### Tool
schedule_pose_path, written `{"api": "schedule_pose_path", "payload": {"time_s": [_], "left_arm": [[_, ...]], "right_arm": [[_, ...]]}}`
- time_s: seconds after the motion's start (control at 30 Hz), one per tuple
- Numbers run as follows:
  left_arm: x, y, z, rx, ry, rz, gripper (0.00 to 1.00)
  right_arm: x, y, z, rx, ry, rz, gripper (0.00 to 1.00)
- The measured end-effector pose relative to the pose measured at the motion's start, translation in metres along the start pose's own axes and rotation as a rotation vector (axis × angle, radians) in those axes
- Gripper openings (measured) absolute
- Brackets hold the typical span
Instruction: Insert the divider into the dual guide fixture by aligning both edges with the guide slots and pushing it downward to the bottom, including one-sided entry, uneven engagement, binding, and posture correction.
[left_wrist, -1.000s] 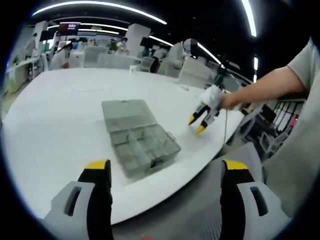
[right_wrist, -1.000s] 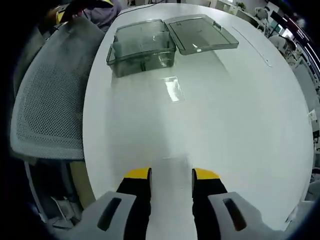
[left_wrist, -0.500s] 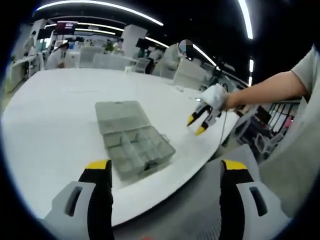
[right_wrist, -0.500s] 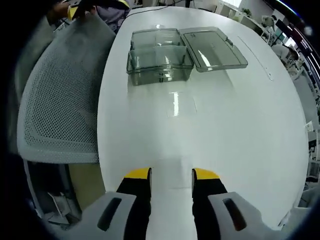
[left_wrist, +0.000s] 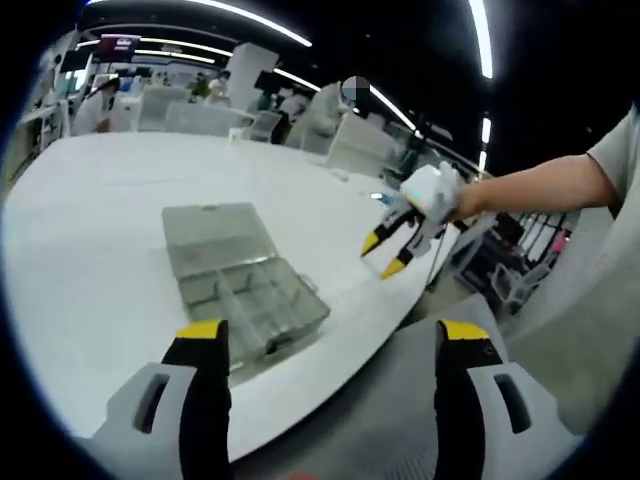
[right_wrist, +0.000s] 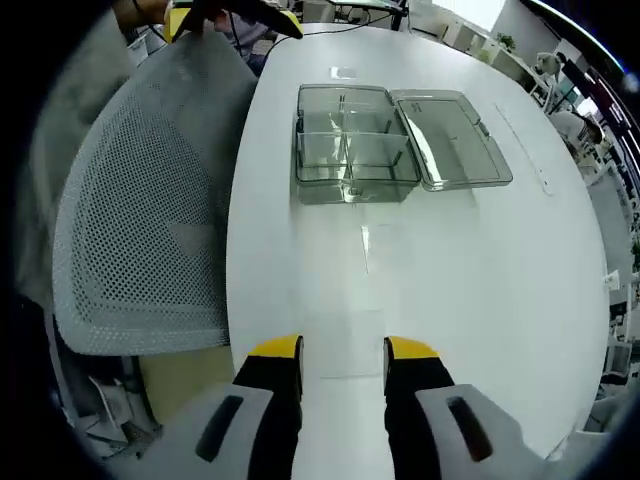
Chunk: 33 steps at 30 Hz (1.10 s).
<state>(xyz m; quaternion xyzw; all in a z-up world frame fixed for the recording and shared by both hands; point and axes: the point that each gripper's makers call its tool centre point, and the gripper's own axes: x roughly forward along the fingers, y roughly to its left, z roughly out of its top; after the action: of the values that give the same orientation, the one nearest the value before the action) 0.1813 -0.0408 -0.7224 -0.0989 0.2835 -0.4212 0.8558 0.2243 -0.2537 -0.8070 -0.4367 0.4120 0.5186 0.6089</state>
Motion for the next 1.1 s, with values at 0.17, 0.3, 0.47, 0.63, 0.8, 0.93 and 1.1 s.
{"api": "schedule_pose_path", "payload": {"time_s": [0.17,0.3,0.47,0.63,0.8,0.93,1.1], "left_arm": [[0.014,-0.011,-0.001,0.01,0.014,-0.039,0.8],[0.024,-0.019,-0.002,0.006,0.022,-0.067,0.78],[0.036,-0.029,0.001,-0.023,0.017,-0.111,0.75],[0.045,-0.037,0.005,-0.023,0.018,-0.139,0.73],[0.048,-0.04,0.005,-0.027,0.021,-0.151,0.72],[0.049,-0.042,0.005,-0.038,0.023,-0.16,0.71],[0.054,-0.047,0.003,-0.05,0.028,-0.176,0.69]], "right_arm": [[-0.005,0.006,0.008,-0.014,-0.009,-0.003,0.27],[-0.009,0.01,0.016,-0.035,-0.014,-0.006,0.27],[-0.015,0.015,0.028,-0.058,-0.026,-0.013,0.27],[-0.019,0.018,0.038,-0.085,-0.031,-0.02,0.27],[-0.022,0.022,0.047,-0.103,-0.039,-0.023,0.27],[-0.024,0.024,0.054,-0.119,-0.046,-0.026,0.27],[-0.027,0.027,0.063,-0.132,-0.061,-0.03,0.27]]}}
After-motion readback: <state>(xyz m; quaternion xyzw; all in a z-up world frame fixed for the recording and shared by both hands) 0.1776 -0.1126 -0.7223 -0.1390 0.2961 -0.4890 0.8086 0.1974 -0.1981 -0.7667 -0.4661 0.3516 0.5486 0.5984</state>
